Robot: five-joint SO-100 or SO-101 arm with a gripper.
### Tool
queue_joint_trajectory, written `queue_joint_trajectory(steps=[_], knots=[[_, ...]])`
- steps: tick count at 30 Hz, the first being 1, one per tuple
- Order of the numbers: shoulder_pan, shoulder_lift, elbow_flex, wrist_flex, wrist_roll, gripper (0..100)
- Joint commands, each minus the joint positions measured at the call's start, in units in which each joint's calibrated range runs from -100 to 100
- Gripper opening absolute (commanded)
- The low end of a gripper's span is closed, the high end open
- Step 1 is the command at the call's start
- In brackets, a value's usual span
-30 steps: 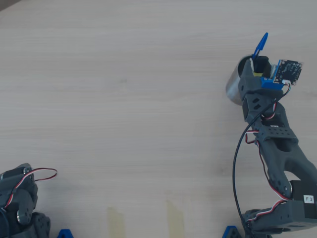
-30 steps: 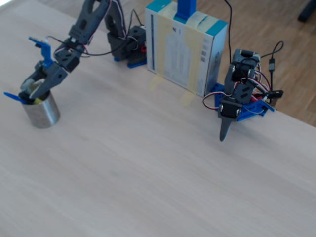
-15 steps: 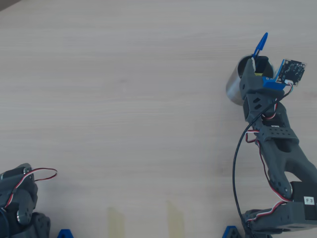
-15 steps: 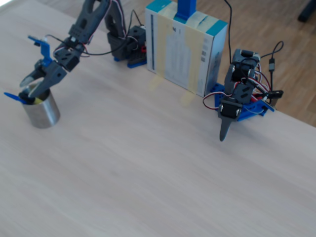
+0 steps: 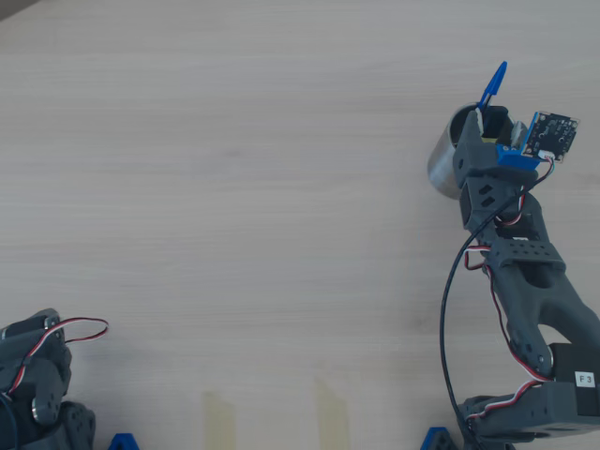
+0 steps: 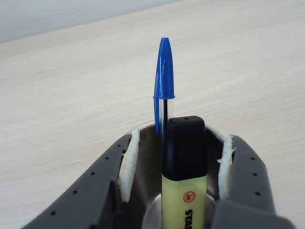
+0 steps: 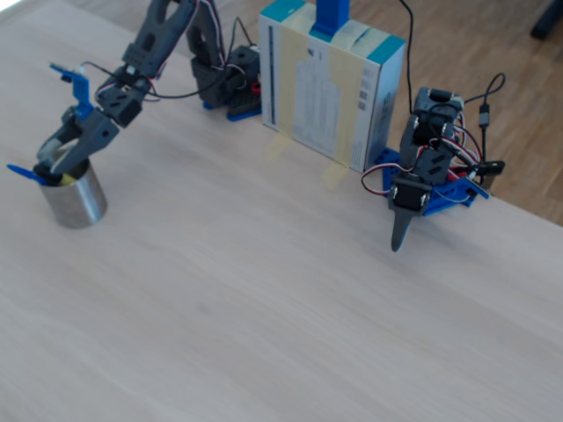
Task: Grab the yellow pen and put it in the silver cup.
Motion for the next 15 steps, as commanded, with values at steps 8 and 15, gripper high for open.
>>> queue_joint_trajectory(steps=[8, 15], knots=[[-1.66, -3.21, -3.23, -0.18, 4.49, 45], [-1.49, -3.21, -3.23, -0.35, 4.49, 45]])
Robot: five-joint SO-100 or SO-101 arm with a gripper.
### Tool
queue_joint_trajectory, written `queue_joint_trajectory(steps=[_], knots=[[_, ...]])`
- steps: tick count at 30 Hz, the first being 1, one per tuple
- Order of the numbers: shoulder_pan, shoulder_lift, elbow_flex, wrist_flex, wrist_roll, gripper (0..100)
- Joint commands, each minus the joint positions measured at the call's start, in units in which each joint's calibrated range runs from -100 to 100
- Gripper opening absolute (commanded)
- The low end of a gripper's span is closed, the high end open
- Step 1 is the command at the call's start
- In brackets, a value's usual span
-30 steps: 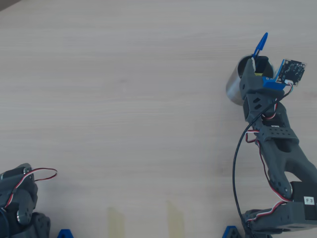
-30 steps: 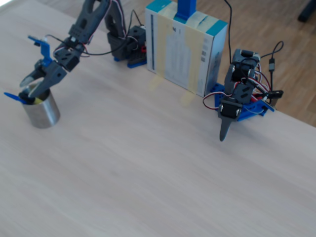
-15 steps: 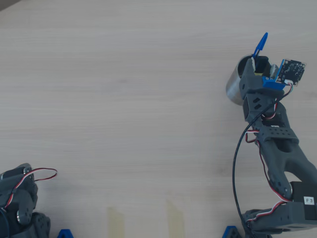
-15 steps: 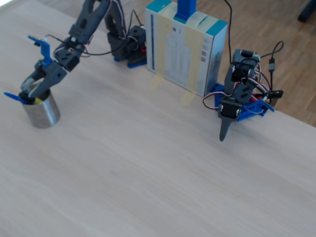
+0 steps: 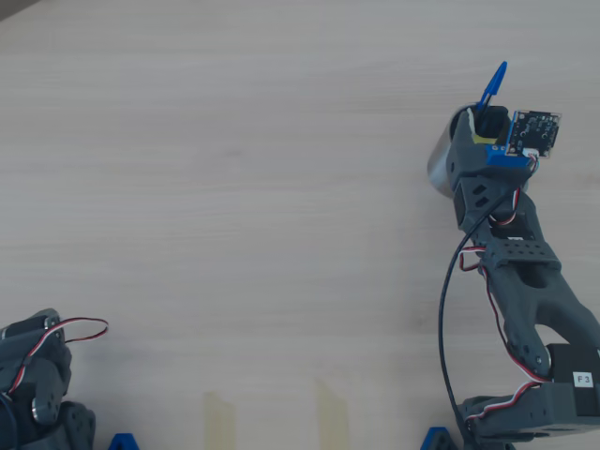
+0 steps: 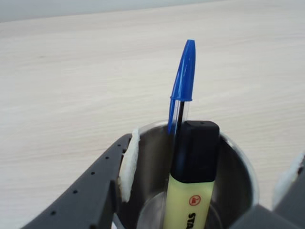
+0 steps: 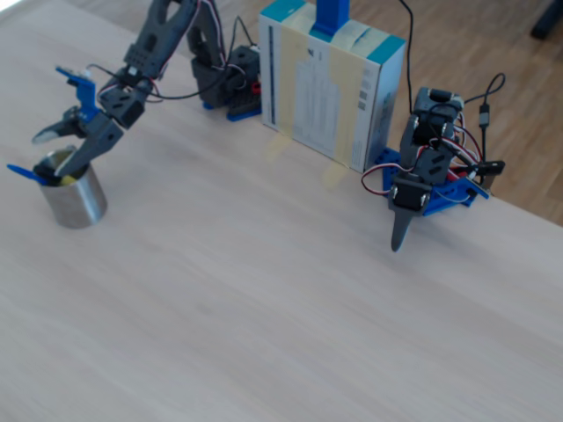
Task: Grab the yellow pen and put it in the silver cup.
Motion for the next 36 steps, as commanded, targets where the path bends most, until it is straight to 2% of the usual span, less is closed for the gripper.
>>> queue_joint_trajectory(steps=[1, 20, 36], knots=[[-0.15, -3.13, -3.23, -0.35, 0.39, 45], [-1.02, -8.11, -1.69, 0.16, 0.39, 45], [-4.17, -21.83, 11.28, 0.16, 0.39, 45]])
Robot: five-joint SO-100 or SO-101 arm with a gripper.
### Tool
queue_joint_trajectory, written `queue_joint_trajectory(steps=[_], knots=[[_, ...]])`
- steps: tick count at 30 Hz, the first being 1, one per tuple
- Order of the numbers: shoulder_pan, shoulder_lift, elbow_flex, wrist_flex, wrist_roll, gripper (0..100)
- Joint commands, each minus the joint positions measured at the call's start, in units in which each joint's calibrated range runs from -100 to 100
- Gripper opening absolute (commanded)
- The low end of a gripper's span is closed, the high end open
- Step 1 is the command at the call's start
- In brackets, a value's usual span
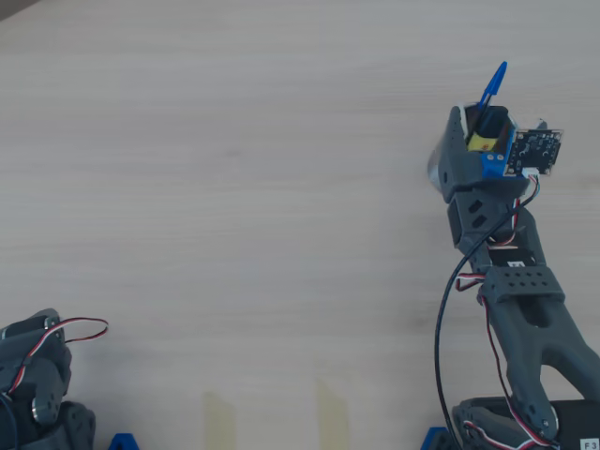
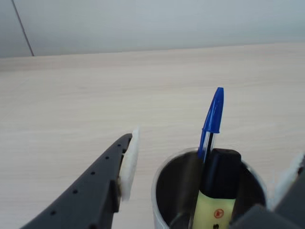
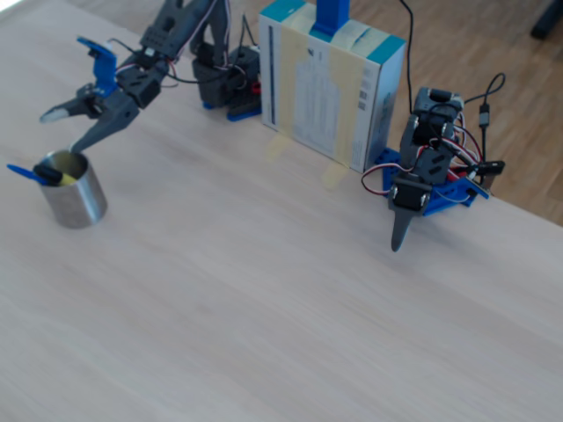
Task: Grab the yellow pen and put it in the silver cup.
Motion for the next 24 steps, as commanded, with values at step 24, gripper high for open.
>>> queue_joint_trajectory(steps=[24], knots=[[-0.74, -27.18, 21.50, 0.16, 0.24, 45]])
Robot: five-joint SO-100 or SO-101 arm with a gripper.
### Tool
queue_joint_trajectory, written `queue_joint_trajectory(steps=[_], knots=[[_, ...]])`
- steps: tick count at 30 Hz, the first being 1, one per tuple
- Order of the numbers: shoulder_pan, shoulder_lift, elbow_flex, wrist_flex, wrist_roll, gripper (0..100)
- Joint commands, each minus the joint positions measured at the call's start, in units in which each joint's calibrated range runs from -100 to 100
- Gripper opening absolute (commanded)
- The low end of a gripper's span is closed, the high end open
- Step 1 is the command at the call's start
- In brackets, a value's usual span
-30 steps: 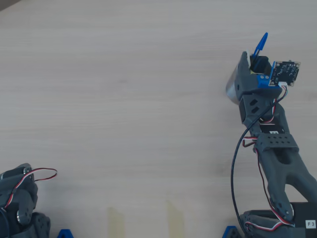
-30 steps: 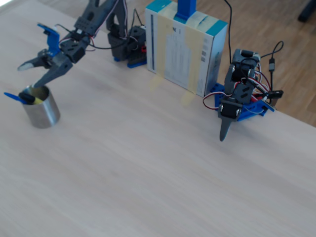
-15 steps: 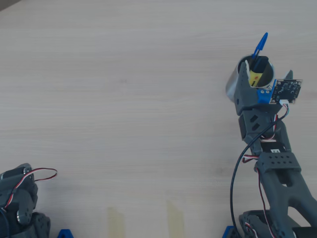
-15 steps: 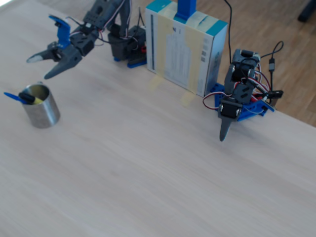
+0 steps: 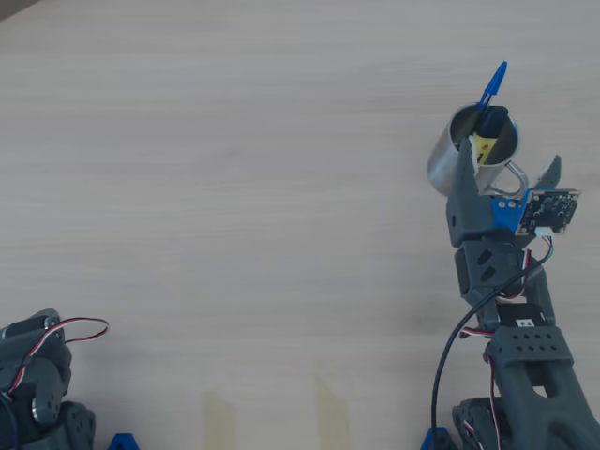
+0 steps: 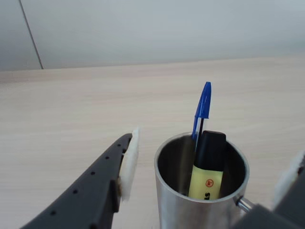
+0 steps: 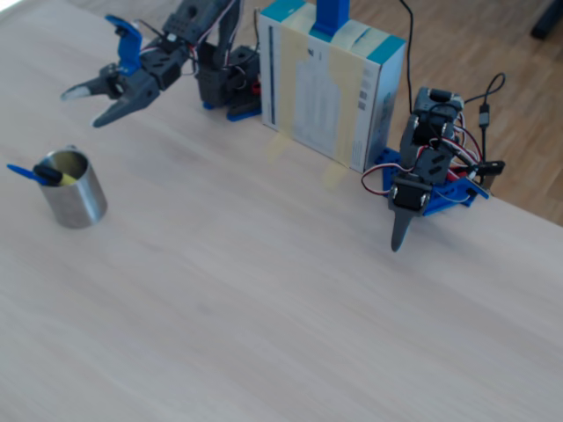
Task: Grab the yellow pen and put it in the silver cup.
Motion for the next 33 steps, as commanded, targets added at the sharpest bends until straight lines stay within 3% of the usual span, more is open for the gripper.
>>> queue_joint_trajectory(steps=[1, 26, 33], knots=[[-0.32, -4.67, 1.76, 0.16, 0.24, 45], [-0.32, -22.79, 18.81, 0.42, 0.24, 45], [-0.32, -26.86, 19.27, 9.34, 0.19, 45]])
